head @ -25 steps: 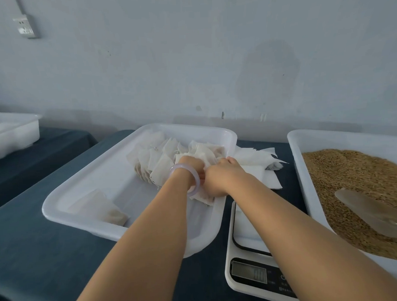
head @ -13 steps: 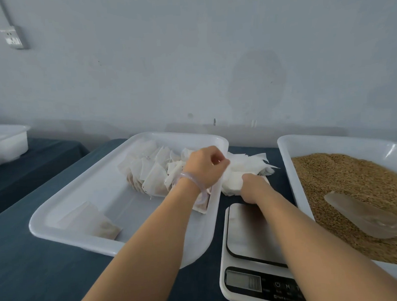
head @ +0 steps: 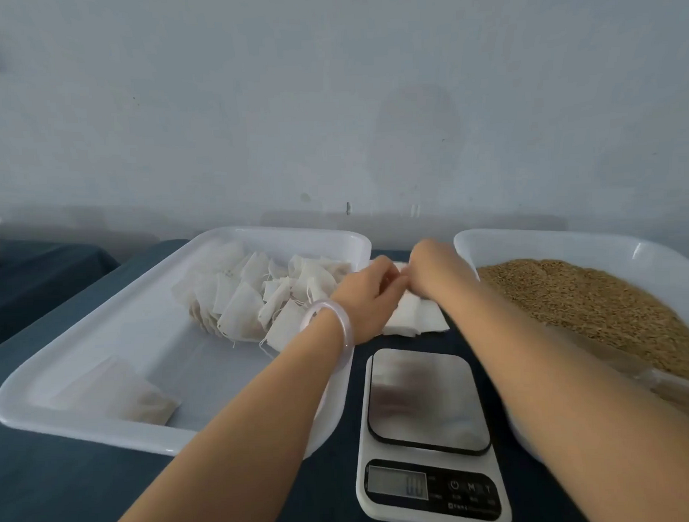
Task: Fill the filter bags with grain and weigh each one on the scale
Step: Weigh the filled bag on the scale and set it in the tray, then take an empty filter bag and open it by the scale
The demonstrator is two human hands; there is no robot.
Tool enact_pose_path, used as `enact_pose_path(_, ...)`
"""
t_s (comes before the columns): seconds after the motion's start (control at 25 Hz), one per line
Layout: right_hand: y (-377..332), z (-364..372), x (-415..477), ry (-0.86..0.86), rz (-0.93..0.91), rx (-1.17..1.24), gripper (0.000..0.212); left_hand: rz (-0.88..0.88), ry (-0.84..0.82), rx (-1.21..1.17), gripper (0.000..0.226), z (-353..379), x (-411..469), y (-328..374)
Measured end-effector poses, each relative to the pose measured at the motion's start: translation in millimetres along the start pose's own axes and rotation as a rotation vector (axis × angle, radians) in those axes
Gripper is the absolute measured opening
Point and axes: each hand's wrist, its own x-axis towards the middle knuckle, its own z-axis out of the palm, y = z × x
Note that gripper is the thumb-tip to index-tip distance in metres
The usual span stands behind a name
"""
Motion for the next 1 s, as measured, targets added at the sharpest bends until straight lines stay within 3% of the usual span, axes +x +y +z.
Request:
enact_pose_path(0.04, 5, -16, -2, 0.005, -0.045, 0.081, 0.029, 0.007, 0.049, 0.058, 0.005, 0, -1, -1)
enact_pose_path(0.12, 24, -41, -18, -0.018, -0.143, 0.305, 0.039, 0.035, 0.161, 0.096, 0.037, 1, -1, -1)
enact_pose_path(0.2, 48, -54, -42, -0.08, -0.19, 0.586, 0.043, -0.068, 0.184, -0.198, 0.085, 0, -2, 9)
enact_pose_path(0.24, 58, -54, -52, -0.123, -0.197, 0.738, 0.043, -0.155, 0.13, -0.429, 0.102, -1, -3, 14)
enact_pose_path(0.28, 66, -52, -59, -0.17, -0.187, 0.9, 0.043, -0.2, 0.031, -0.667, 0.104, -3, -3, 19)
enact_pose_path(0.36, 78, -43, -65, -0.266, -0.129, 1.206, 0.043, -0.208, -0.179, -0.961, 0.064, -2, -3, 22)
enact_pose_path(0.44, 84, -32, -65, -0.312, -0.101, 1.321, 0.037, -0.214, -0.164, -1.0, 0.02, 2, -4, 23)
enact_pose_path(0.48, 85, -27, -65, -0.314, -0.102, 1.311, 0.029, -0.223, -0.091, -0.95, 0.007, 4, -5, 22)
enact_pose_path(0.56, 86, -22, -64, -0.231, -0.136, 1.238, 0.016, -0.195, 0.042, -0.735, 0.009, 9, -4, 18)
enact_pose_path(0.68, 90, -22, -67, 0.148, -0.278, 0.974, 0.025, -0.131, -0.017, -0.533, 0.026, 14, -4, 16)
enact_pose_path(0.76, 90, -23, -73, 0.273, -0.415, 0.764, 0.03, -0.107, -0.051, -0.454, 0.033, 18, -5, 15)
enact_pose_path(1.0, 83, -21, -79, 0.194, -0.531, 0.57, 0.02, -0.083, -0.075, -0.355, 0.03, 16, -4, 14)
